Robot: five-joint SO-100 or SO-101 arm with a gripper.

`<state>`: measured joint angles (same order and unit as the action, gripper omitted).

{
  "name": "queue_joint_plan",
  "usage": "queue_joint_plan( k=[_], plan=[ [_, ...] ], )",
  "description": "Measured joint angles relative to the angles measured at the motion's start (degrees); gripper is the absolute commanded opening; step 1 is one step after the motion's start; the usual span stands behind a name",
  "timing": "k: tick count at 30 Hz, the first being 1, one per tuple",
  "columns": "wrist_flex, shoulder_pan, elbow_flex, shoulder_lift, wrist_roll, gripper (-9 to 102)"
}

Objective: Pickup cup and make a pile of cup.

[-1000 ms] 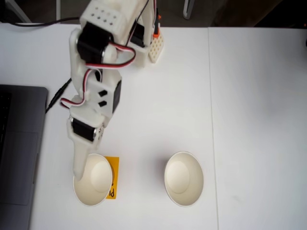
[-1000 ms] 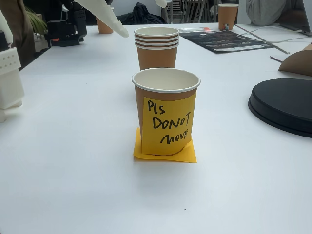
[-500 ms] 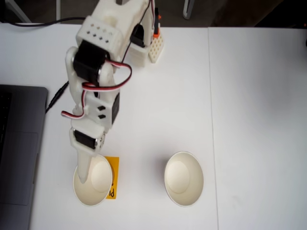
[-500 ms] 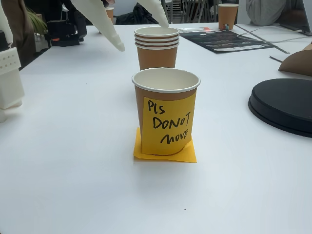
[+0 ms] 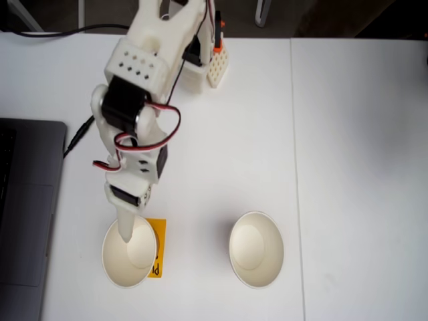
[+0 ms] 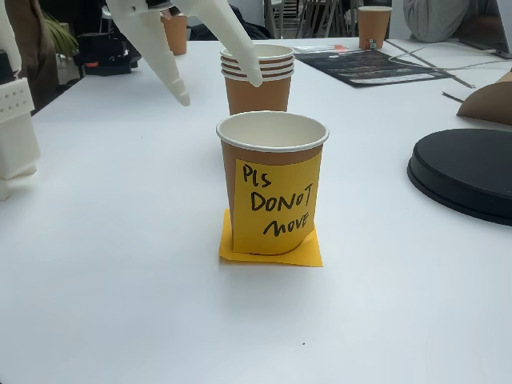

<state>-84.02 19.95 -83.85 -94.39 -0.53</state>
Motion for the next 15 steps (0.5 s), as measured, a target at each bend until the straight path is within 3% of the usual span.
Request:
queue_joint_plan(
  k=[15],
  plan=[
    [0.0,0.0,7.47,7.73,0.09,31]
  ],
)
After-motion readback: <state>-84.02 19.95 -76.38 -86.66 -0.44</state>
